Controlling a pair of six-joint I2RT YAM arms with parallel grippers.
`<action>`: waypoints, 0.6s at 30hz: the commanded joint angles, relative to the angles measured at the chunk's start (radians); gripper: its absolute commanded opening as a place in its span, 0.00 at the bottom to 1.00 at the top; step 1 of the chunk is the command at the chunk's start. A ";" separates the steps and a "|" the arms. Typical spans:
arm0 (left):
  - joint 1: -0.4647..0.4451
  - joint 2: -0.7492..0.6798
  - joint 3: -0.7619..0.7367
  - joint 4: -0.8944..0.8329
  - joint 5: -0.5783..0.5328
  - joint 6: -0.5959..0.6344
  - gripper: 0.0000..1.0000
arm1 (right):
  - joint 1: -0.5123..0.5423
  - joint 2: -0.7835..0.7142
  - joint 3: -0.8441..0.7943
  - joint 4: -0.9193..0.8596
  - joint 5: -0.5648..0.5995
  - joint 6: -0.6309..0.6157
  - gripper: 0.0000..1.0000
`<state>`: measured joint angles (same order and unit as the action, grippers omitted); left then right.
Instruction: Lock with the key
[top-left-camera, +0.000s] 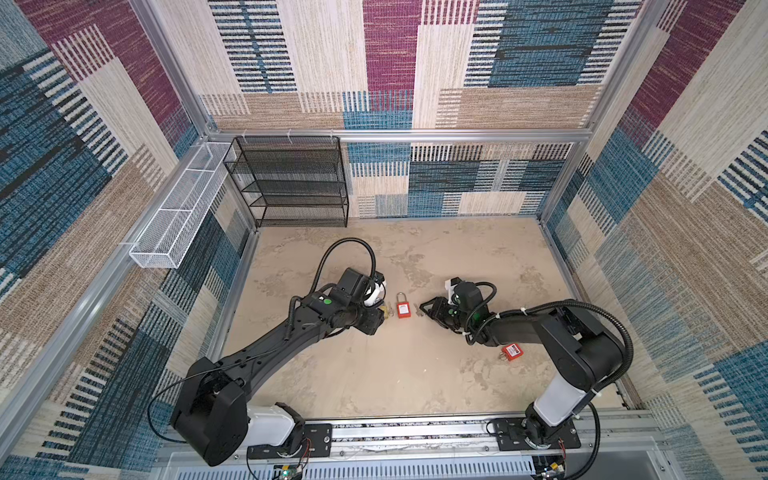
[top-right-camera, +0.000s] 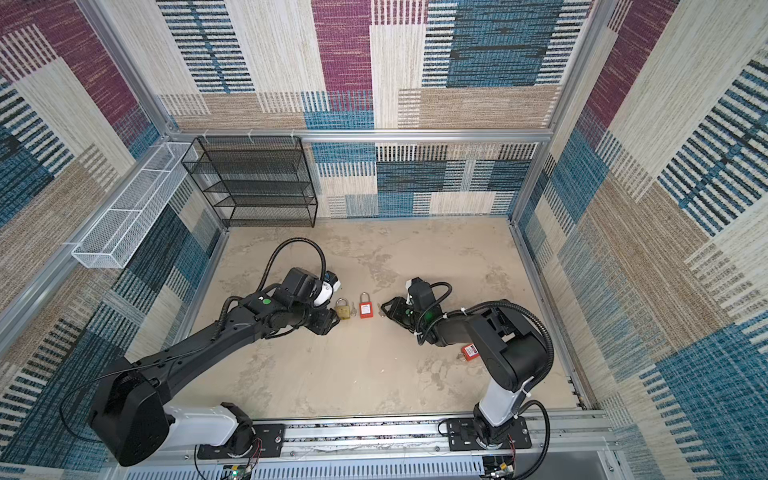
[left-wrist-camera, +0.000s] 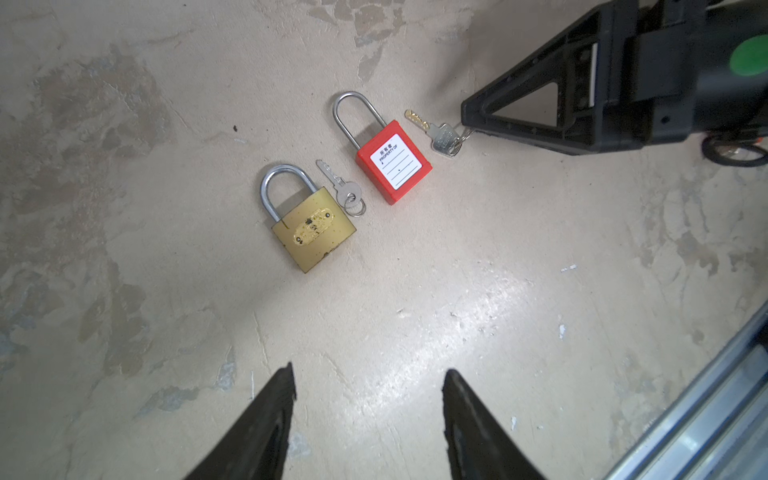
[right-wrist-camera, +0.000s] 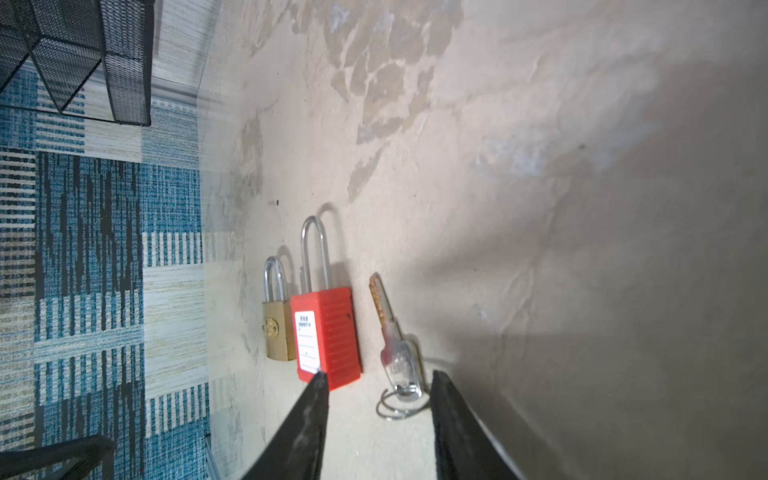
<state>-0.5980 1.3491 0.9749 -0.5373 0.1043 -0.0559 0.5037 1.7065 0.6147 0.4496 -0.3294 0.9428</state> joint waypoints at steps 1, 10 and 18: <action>0.000 0.002 0.011 0.002 0.004 -0.013 0.59 | 0.002 0.004 0.000 0.035 -0.029 0.008 0.41; 0.000 0.003 0.016 -0.004 0.006 -0.013 0.59 | 0.004 0.026 0.005 0.060 -0.065 0.017 0.39; 0.000 0.001 0.019 -0.007 0.005 -0.010 0.59 | 0.004 -0.002 0.010 0.030 -0.029 0.012 0.39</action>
<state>-0.5983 1.3518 0.9867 -0.5430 0.1074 -0.0563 0.5064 1.7290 0.6197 0.4725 -0.3889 0.9531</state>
